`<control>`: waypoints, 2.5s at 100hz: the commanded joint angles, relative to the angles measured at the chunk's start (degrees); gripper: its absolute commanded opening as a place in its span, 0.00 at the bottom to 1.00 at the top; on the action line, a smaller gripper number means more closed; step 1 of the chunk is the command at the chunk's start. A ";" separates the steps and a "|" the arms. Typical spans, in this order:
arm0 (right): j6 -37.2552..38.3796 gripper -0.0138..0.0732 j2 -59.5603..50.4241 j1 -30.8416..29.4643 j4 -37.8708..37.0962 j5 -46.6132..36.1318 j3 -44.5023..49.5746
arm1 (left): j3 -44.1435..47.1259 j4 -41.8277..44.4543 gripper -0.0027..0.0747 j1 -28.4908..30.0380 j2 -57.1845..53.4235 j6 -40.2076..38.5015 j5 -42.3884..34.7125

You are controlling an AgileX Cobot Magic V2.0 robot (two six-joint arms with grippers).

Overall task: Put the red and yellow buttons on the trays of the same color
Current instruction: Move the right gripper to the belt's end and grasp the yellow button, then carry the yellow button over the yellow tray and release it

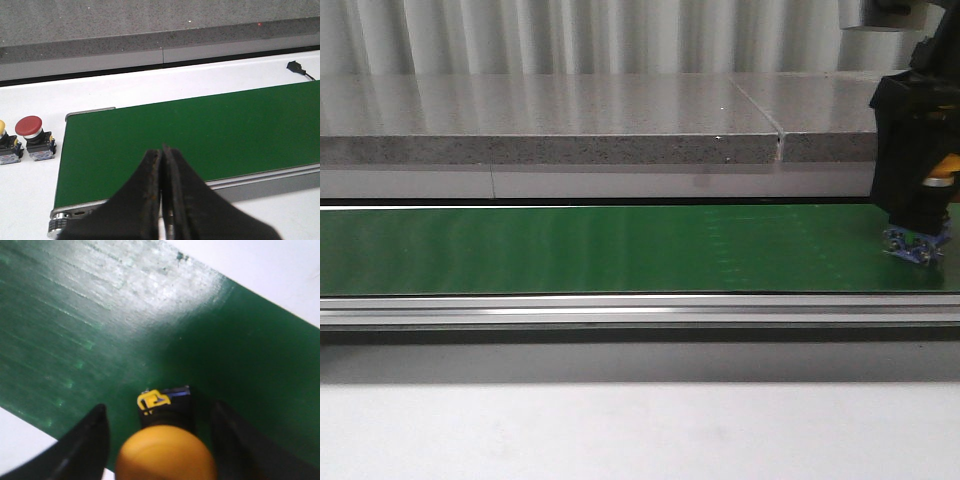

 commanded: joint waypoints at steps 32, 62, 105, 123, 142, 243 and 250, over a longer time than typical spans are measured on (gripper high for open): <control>3.44 0.16 -4.30 -0.28 0.39 2.25 -1.20 | -1.55 -1.05 0.01 -0.39 0.21 -0.64 -4.21; 11.26 0.16 -11.74 -4.17 -5.59 4.06 -1.20 | -1.55 -1.05 0.01 -0.39 0.21 -0.64 -4.21; 13.49 0.16 -20.09 -25.70 -6.89 1.65 7.02 | -1.55 -1.05 0.01 -0.39 0.21 -0.64 -4.21; 17.03 0.16 -20.37 -36.64 -6.89 -4.23 12.21 | -1.55 -1.05 0.01 -0.39 0.21 -0.64 -4.21; 19.05 0.16 -20.37 -39.84 -6.89 -11.25 18.36 | -1.55 -1.05 0.01 -0.39 0.21 -0.64 -4.21; 23.24 0.29 -7.86 -41.49 -6.89 -22.15 23.73 | -1.55 -1.05 0.01 -0.39 0.21 -0.64 -4.21; 23.24 0.43 -7.86 -41.49 -6.71 -21.66 23.73 | -1.55 -1.05 0.01 -0.39 0.21 -0.64 -4.21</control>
